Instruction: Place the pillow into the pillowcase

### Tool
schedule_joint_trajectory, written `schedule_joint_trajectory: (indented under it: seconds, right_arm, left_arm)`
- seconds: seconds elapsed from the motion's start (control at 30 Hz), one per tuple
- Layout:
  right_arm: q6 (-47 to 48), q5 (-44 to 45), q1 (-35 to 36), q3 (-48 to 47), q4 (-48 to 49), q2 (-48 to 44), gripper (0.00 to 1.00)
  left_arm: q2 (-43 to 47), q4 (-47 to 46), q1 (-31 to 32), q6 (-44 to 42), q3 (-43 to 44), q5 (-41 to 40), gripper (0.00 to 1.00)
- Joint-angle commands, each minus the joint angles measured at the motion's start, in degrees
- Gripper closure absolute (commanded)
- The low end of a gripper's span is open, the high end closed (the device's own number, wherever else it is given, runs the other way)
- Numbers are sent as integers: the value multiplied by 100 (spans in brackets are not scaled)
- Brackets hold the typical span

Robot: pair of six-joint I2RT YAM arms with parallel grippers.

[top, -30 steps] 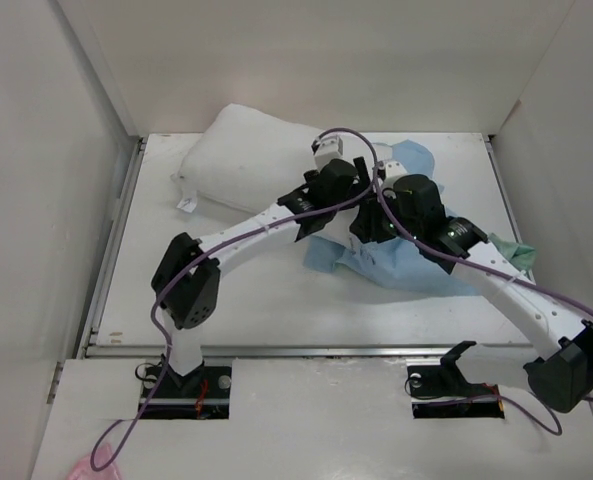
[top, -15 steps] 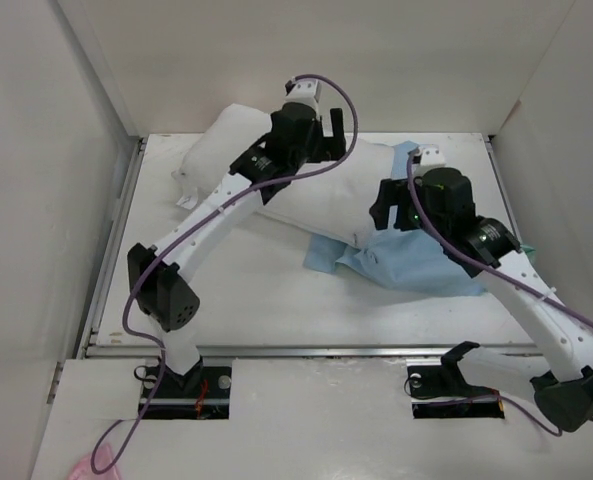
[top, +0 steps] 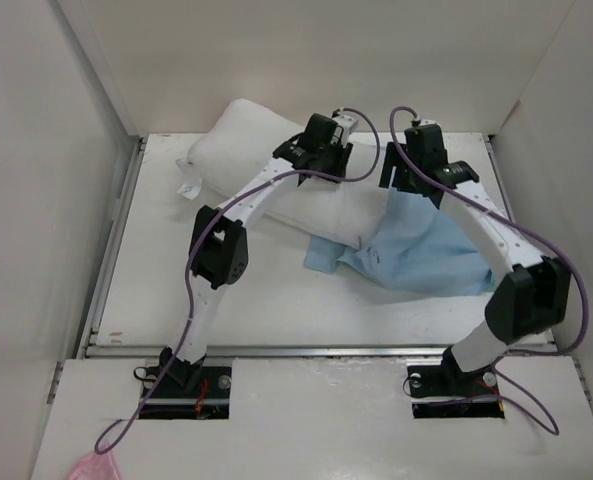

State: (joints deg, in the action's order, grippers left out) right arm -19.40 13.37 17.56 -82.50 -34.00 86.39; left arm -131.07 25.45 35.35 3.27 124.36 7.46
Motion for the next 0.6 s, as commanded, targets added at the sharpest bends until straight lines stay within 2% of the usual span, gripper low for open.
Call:
schedule_joint_trajectory:
  seconds: [0.0,0.03,0.1,0.23,0.3,0.33,0.4,0.43,0.57]
  right_arm:
    - [-73,104,-69,-538,130,709,22]
    - [-73,105,-69,-635,130,869,24]
    - [-73,245,-69,-863,-18,1124,33]
    - [-143,694,-69,-812,-81,1258,39]
    - [-143,694,-130,-759,24,1258,56]
    - [-143,694,-130,-759,86,1258,77]
    - [-143,694,-130,-872,86,1310,97]
    - [-30,537,-130,-1012,86,1310,100]
    - [225,273,-130,-1478,86,1425,100]
  left_arm:
    - [-208,671,147,-388,142,888,77]
    - [-209,672,147,-266,63,784,100]
    - [-87,454,86,-177,-138,677,100]
    - [510,-197,33,7,-1016,414,100]
    - [852,-470,33,60,-1229,300,100]
    - [933,-471,33,60,-1229,299,100]
    - [1047,-524,33,60,-1300,229,100]
    - [1126,-524,33,60,-1300,229,100]
    - [1346,-524,103,8,-1177,475,100]
